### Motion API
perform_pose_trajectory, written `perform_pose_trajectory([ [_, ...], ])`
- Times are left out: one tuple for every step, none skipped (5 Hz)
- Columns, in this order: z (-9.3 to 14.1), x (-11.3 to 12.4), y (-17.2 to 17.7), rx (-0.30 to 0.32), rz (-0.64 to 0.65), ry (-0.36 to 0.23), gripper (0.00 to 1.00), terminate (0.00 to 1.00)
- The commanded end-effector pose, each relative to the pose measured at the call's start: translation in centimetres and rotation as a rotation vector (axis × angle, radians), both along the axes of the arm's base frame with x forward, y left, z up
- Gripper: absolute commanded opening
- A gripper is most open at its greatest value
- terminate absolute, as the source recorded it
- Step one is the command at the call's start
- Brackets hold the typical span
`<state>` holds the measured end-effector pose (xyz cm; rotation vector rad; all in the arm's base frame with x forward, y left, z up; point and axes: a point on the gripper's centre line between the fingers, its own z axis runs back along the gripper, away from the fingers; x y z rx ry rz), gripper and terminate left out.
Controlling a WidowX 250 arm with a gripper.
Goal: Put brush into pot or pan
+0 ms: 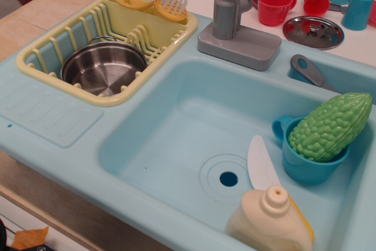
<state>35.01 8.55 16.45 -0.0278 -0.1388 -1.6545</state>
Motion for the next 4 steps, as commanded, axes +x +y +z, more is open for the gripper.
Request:
perform_pose_trajectory([
  [0.0,0.0,0.0,0.000,0.000,0.000,1.00,0.00],
  [-0.9,0.1,0.0,-0.009,0.010,-0.022,1.00,0.00],
  [-1.4,-0.3,-0.1,-0.019,0.018,-0.035,1.00,0.00],
  [-2.0,-0.1,0.1,-0.035,0.026,-0.027,1.00,0.00],
])
